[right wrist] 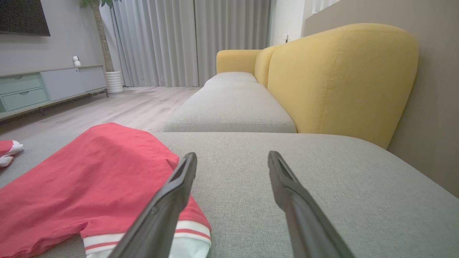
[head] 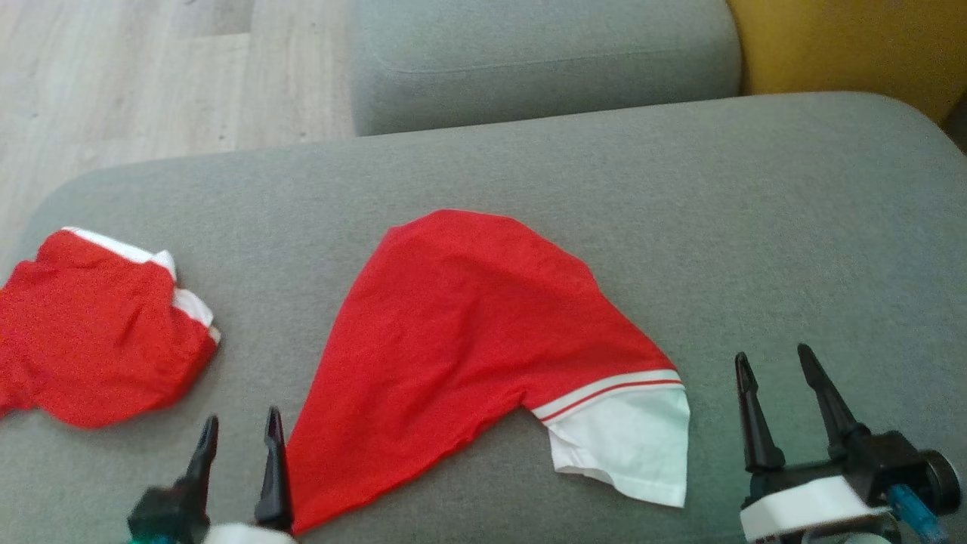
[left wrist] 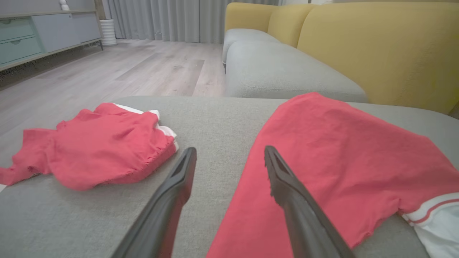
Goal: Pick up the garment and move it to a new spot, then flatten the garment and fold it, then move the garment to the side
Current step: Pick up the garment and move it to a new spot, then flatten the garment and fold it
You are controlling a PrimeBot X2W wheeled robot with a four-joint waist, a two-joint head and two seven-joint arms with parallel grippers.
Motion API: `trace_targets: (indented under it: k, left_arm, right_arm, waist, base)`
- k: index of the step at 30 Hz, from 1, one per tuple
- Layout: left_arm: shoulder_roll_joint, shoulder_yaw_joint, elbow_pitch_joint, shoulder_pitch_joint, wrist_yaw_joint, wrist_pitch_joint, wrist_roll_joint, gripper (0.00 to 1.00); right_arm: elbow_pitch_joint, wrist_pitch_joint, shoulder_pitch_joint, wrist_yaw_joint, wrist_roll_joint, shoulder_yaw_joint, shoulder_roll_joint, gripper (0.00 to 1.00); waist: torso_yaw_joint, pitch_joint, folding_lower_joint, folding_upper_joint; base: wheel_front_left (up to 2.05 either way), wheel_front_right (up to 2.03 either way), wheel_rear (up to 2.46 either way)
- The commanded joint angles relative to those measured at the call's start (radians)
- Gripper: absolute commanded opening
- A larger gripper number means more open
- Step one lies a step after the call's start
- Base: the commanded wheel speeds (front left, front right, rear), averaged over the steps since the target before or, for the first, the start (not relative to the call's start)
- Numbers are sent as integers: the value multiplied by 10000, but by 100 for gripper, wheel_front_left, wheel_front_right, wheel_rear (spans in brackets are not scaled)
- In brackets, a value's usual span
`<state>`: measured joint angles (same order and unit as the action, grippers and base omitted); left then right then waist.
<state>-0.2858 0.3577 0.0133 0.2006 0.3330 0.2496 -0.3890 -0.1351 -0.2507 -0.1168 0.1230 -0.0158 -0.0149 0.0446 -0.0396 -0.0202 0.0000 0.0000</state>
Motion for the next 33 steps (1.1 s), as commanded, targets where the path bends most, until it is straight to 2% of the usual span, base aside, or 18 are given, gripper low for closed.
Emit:
trace_targets:
  k: [1,7,15,24,33]
  left_arm:
    - [214,-673,298,87,-180,119,303,100]
    - [910,-1602,2,605,-973,120,1013,100]
    - [1563,-2594,-202,670,-1996,121,1745,100]
    - [1963,-3042,-418,665,-2719,121,2221,100]
    - [2187,-3381,-526,614,-3141,122,2529,100]
  right_arm:
    - [218,-111,56,77,62,-165,56,100]
    - [-66,-111,-67,77,-20,-68,56,100]
    - [-306,-111,-38,77,-159,-93,56,100]
    - [-558,-111,13,77,-399,-60,56,100]
    - [-749,-111,118,77,-455,-73,56,100]
  waist:
    - [223,-82,0,0]
    - [569,-92,0,0]
    - [789,-72,0,0]
    - [780,-62,0,0]
    - [813,-36,0,0]
  base:
    - [0,0,0]
    - [0,0,0]
    - [0,0,0]
    - [0,0,0]
    - [0,0,0]
